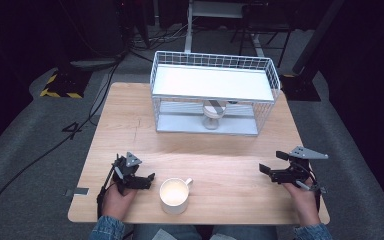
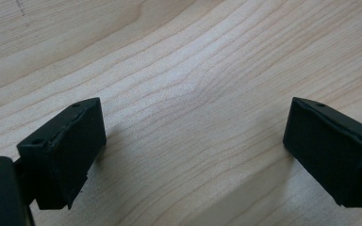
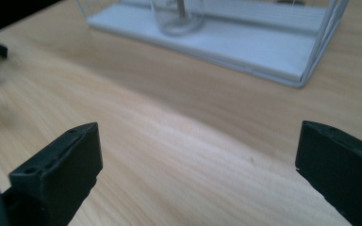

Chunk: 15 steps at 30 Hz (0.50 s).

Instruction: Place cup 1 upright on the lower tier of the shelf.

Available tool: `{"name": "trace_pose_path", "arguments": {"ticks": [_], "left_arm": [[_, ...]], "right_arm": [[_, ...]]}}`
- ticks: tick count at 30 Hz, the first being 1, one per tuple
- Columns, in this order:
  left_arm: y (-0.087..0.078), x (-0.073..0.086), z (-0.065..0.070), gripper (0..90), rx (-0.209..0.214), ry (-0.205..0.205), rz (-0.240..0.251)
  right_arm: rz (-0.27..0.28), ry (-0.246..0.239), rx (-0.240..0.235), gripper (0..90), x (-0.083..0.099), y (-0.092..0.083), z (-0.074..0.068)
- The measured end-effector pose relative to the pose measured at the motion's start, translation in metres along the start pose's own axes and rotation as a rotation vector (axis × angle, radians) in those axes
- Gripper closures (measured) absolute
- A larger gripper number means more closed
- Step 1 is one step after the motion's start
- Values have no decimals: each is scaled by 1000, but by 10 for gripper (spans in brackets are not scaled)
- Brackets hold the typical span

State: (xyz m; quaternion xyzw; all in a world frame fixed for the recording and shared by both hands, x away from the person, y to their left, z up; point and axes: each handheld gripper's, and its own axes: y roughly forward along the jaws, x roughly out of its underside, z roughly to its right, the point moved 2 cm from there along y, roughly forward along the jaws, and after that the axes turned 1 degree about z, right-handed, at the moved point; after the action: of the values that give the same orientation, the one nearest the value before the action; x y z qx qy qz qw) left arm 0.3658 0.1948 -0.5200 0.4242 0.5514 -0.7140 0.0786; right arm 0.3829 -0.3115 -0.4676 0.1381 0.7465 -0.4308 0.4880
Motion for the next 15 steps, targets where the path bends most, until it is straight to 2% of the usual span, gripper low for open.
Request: {"name": "trace_pose_path", "arguments": {"ticks": [3,5,7,15], "left_arm": [[0,0,0,69,0,1,0],[0,0,0,69,0,0,0],[0,0,0,69,-1,1,0],[-1,1,0,72,-4,6,0]], "right_arm": [[-37,-20,50,17,9,0,4],[-63,-28,55,17,16,2,7],[-106,-43,82,17,23,5,10],[-175,-46,114,17,44,13,17]]}}
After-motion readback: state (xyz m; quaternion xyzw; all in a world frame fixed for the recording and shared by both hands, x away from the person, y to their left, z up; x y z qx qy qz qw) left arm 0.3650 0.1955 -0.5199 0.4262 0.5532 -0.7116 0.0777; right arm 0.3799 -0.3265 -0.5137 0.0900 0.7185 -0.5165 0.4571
